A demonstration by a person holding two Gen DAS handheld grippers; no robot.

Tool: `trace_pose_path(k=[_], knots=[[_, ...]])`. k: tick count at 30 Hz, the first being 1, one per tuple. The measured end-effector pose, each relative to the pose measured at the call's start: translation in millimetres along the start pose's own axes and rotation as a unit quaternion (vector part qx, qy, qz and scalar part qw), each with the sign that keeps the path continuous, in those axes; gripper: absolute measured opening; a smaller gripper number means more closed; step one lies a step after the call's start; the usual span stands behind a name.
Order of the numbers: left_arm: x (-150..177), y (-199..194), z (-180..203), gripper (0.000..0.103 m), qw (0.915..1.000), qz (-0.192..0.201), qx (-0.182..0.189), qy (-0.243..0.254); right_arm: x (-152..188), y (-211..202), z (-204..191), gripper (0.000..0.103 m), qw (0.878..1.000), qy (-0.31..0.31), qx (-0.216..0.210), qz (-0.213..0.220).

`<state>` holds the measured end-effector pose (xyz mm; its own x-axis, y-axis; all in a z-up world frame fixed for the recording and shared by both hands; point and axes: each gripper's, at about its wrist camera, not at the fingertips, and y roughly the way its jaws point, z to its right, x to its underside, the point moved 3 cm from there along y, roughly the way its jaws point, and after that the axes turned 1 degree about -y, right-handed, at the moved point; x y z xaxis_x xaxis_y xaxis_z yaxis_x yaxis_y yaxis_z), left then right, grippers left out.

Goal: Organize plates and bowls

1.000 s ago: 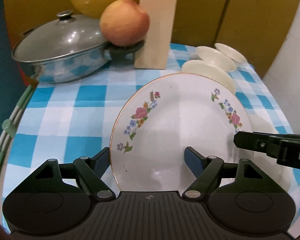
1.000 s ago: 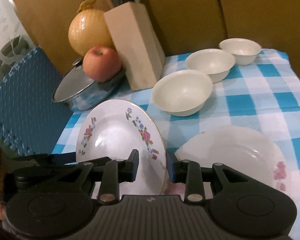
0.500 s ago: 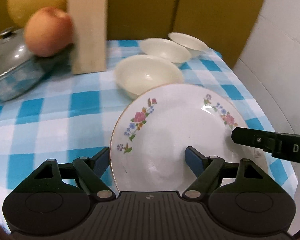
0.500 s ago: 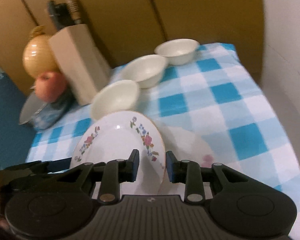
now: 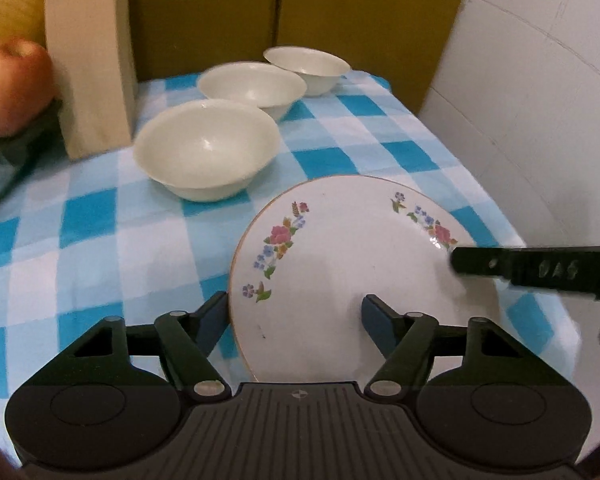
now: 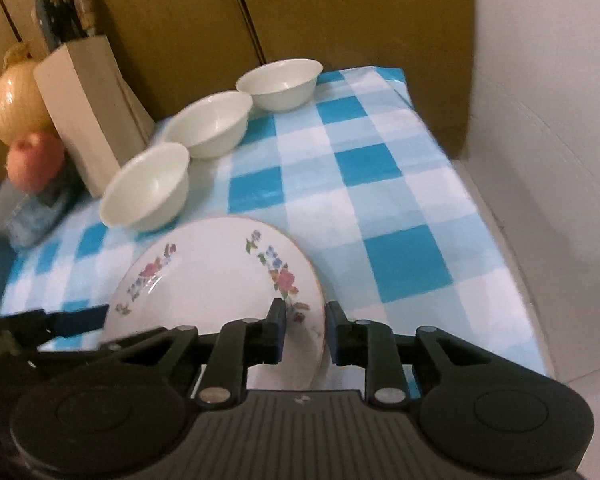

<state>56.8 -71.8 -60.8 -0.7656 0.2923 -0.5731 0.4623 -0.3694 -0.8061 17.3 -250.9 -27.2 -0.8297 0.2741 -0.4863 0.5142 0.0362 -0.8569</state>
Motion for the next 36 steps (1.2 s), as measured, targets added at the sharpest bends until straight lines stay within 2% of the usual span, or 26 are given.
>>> trace_pose_path(k=[2,7,14,21,23,25,28,31,36], knots=[[2,-2,-3,0.075,1.0000,-0.002,0.004,-0.006,4,-3,1,0.022,1.000,-0.004,0.000,0.000],[3,-15,-9,0.078,0.9998,0.020,-0.008,0.000,-3,-18,6,0.023,0.999,-0.004,0.016,0.040],[-7,-19,-35,0.081,0.9975,0.036,-0.048,-0.036,-21,-16,-9,0.024,0.999,-0.003,-0.020,0.049],[-29,-27,-64,0.082,0.9903,0.032,-0.077,-0.111,-53,6,-49,0.027,0.996,-0.010,-0.075,0.044],[-37,-31,-66,0.083,0.9900,0.036,-0.092,-0.100,-61,16,-64,0.028,0.995,-0.019,-0.093,0.040],[-43,-36,-70,0.086,0.9871,0.057,-0.117,-0.094,-70,24,-79,0.028,0.994,-0.034,-0.094,0.038],[-52,-32,-81,0.088,0.9854,0.063,-0.113,-0.111,-83,35,-91,0.031,0.995,-0.046,-0.082,0.039],[-67,-18,-87,0.085,0.9849,0.060,-0.095,-0.132,-93,46,-91,0.032,0.996,-0.037,-0.076,0.036],[-82,6,-73,0.083,0.9863,0.060,-0.120,-0.095,-110,65,-89,0.032,0.996,-0.020,-0.078,0.025]])
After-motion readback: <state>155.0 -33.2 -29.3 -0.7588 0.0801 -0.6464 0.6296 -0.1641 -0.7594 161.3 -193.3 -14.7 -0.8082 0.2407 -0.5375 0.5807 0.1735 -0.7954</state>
